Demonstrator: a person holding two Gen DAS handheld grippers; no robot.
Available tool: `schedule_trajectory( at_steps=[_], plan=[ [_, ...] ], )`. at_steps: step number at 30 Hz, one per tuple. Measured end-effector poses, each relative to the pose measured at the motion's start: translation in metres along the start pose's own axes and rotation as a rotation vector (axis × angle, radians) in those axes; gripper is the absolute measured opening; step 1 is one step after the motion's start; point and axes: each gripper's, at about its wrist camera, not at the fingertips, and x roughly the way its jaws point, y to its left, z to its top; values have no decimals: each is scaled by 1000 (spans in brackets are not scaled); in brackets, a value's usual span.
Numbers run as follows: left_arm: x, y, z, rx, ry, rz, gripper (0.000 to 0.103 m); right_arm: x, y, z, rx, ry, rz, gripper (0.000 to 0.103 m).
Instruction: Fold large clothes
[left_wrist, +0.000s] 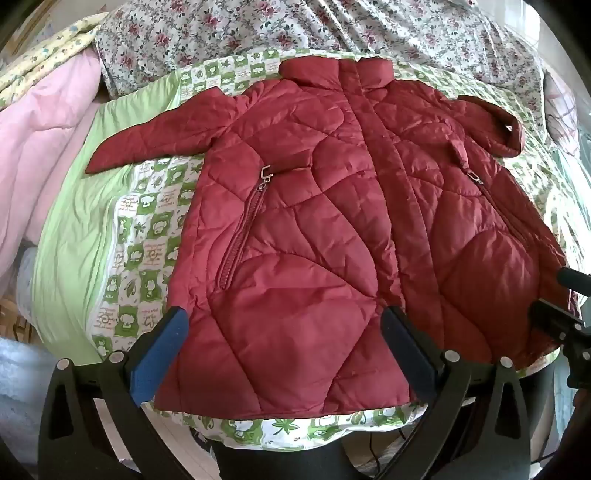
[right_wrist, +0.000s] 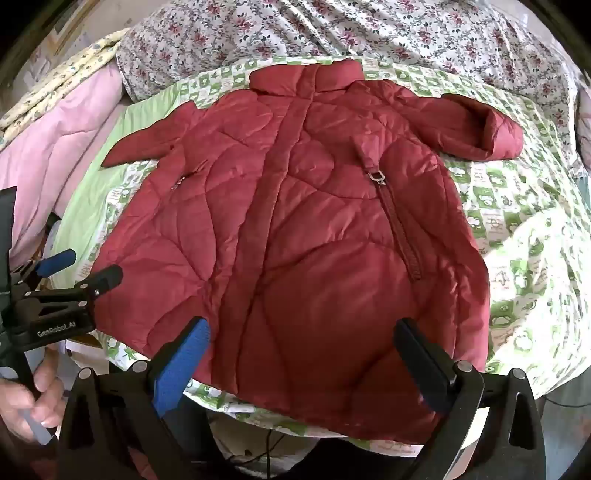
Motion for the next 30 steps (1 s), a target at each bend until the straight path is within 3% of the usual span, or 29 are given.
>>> schedule_trajectory(
  at_steps=[30],
  plan=[
    [6,1,5,-4,-16,-10,103,-3,2,4,21,-6,33,101]
  ],
)
